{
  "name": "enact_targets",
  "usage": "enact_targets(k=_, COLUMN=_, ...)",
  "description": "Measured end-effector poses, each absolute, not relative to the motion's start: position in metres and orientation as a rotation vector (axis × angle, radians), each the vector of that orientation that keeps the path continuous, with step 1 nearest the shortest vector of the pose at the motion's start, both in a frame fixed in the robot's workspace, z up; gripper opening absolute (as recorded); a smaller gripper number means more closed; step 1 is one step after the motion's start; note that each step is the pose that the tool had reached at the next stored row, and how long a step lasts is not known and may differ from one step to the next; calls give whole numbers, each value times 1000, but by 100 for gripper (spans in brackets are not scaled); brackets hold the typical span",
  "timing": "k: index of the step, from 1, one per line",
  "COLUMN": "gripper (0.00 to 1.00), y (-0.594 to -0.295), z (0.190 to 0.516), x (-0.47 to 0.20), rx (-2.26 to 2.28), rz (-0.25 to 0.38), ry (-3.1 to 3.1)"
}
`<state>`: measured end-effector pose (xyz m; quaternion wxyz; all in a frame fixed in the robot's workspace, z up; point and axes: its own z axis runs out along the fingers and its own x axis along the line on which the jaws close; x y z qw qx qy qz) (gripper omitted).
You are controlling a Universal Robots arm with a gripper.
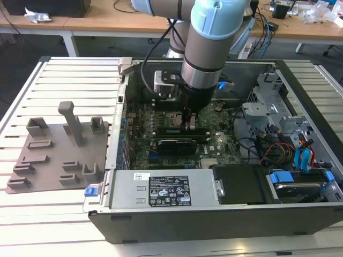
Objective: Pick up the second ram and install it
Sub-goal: 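Insert the second ram into the second slot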
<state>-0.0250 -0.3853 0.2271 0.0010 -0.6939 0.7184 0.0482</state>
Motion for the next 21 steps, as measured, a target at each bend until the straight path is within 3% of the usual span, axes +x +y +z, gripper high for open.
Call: enact_targets(k=21, gripper=15, y=-385, z=219, x=-25, rx=-2193, rz=152, ry=2242)
